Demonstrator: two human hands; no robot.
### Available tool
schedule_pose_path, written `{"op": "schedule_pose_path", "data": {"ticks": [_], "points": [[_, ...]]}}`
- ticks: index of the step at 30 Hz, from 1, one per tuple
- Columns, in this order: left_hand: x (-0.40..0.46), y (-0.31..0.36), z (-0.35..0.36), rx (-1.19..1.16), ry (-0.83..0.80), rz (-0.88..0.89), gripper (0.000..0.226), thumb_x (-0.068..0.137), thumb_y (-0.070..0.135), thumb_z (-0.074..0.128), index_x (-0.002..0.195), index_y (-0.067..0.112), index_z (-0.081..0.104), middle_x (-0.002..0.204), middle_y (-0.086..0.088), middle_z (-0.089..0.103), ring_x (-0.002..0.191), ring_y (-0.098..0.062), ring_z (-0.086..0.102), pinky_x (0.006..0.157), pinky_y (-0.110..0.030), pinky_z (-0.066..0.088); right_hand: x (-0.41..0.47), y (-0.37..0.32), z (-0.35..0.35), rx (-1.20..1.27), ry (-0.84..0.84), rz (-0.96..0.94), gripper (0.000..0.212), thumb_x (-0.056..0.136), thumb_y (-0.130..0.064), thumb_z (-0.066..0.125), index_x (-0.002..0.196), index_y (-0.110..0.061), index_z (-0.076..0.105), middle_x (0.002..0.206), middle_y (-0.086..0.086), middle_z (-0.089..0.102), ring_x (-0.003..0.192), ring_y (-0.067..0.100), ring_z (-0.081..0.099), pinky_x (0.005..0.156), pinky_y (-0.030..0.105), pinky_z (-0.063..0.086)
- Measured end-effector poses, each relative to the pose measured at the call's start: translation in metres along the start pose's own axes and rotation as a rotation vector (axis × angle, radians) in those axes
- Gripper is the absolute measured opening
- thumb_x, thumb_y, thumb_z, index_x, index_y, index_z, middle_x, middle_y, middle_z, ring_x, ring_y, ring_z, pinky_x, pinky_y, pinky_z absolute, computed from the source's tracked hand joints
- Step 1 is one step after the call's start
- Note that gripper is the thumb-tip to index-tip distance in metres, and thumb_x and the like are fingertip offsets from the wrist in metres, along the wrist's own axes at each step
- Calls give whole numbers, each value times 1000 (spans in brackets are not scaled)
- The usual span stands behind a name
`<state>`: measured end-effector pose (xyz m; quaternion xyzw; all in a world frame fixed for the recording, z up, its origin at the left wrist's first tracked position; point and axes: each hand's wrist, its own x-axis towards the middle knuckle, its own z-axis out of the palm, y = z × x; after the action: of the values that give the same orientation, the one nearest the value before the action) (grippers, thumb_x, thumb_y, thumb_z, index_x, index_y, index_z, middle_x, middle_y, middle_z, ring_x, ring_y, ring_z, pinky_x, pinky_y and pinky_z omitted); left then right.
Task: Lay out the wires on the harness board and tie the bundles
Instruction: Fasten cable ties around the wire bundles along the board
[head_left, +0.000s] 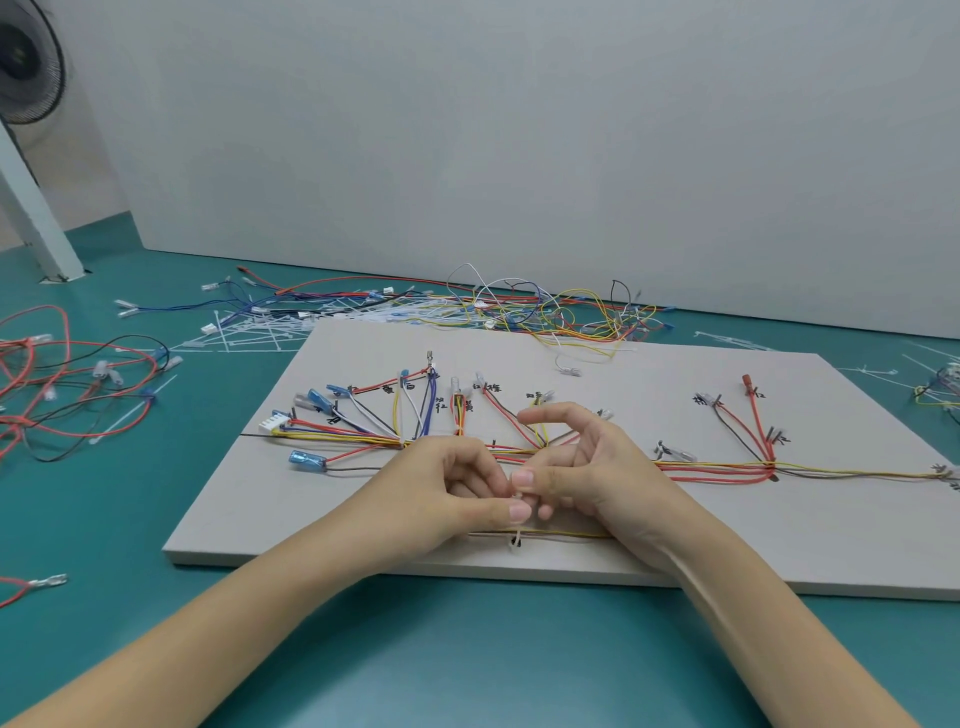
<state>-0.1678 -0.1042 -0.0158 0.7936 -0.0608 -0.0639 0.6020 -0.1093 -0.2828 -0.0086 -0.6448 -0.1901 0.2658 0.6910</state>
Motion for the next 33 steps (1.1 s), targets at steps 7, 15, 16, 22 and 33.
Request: {"op": "schedule_pose_path", "data": {"ticks": [7, 15, 16, 22, 33], "points": [[-3, 6, 2, -83, 13, -30, 14, 65, 43, 75, 69, 29, 76, 68, 4, 72, 62, 0, 60, 49, -13, 42, -1, 0, 1, 9, -15, -30, 58, 61, -11, 79, 112, -7, 50, 64, 11, 67, 51, 16, 58, 51, 23, 49], [-1, 8, 2, -58, 29, -71, 17, 58, 42, 81, 64, 27, 76, 63, 5, 69, 57, 0, 55, 49, -14, 42, 0, 0, -2, 68, -37, -34, 55, 64, -2, 74, 111, -7, 46, 61, 11, 65, 49, 16, 58, 49, 22, 48], [-2, 9, 2, -54, 26, -76, 13, 62, 37, 84, 63, 27, 75, 66, 4, 71, 58, 0, 56, 49, -14, 42, 0, 0, -2, 82, -34, -31, 56, 64, -1, 74, 112, -7, 45, 61, 12, 65, 49, 16, 58, 49, 22, 48], [0, 10, 2, -19, 23, -70, 16, 73, 19, 82, 62, 26, 73, 72, -4, 73, 61, -3, 56, 50, -13, 41, 0, 0, -2, 119, -5, -43, 59, 62, -2, 75, 112, -6, 44, 62, 13, 64, 52, 19, 58, 49, 23, 48], [-4, 3, 3, 98, 41, -26, 9, 76, 15, 82, 70, 15, 75, 58, 6, 62, 52, -5, 44, 50, -16, 31, -7, 1, 4, -239, 25, -75, 19, 76, -2, 77, 92, -3, 67, 68, 7, 67, 55, 16, 56, 49, 21, 44]]}}
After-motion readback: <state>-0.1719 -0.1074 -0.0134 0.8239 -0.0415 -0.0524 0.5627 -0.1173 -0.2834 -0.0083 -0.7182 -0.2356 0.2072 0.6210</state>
